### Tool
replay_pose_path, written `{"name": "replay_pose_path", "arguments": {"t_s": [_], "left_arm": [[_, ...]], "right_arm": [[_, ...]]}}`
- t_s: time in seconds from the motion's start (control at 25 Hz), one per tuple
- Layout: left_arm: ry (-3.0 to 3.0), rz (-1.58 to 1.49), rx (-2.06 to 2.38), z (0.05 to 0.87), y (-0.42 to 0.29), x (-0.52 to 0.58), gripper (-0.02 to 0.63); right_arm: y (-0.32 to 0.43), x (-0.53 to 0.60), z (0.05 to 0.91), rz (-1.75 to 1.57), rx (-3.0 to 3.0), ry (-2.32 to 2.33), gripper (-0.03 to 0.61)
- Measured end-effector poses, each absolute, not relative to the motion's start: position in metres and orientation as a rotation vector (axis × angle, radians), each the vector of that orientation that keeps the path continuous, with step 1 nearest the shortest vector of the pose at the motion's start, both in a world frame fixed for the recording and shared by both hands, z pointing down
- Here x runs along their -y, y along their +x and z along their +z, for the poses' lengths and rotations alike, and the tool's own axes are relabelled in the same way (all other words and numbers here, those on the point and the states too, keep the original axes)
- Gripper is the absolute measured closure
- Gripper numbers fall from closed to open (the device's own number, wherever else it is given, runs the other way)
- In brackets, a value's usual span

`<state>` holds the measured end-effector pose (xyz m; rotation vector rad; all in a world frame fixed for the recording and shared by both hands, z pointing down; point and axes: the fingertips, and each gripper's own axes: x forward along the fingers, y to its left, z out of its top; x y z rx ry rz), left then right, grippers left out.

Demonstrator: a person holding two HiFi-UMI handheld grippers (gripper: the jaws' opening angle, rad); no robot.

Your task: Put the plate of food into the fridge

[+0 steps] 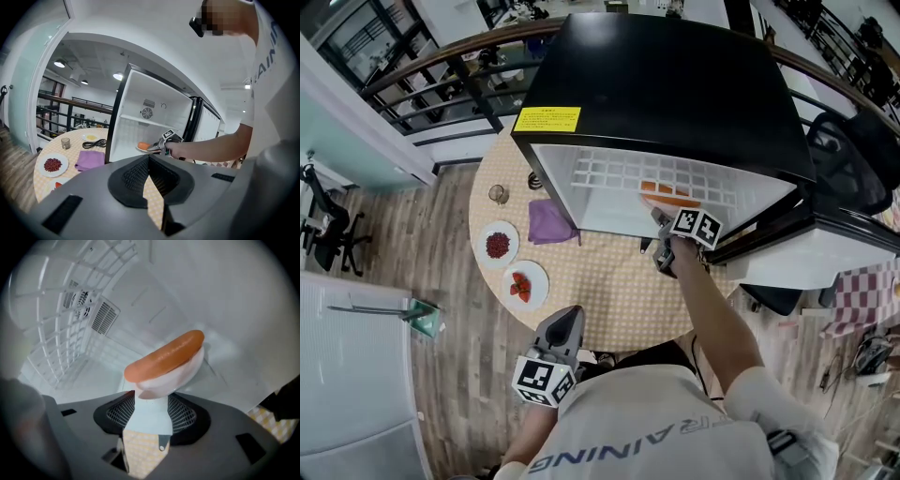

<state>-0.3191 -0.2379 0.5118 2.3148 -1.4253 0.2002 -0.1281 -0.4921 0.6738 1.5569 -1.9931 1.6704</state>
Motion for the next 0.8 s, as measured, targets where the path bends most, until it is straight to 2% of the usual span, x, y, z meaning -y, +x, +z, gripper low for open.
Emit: {"name": "replay_pose_path", "arguments": {"t_s": [0.2, 0.4, 0.48, 0.8], "left_arm": [[2.307, 0.184, 1.429, 0.511, -0.321, 0.236, 0.604], [2.311, 0.165, 1.424, 0.510, -0.319, 0.236, 0.604], [2.318, 0.158, 1.420, 0.508, -0.317, 0.237, 0.604], [2.384, 0.120, 1.416, 0.491, -0.309, 0.250, 0.604]], "right_arm": [[-0.124, 0.479, 0.681, 1.406, 1.950, 1.488, 0.368], [-0.121, 0.459, 0.667, 1.353, 1.994, 1.487, 0.378], [-0.123, 0.448, 0.647, 1.297, 2.091, 1.488, 0.549], [-0.133, 0.389, 0.576, 1.041, 2.474, 1.333, 0.558]]}}
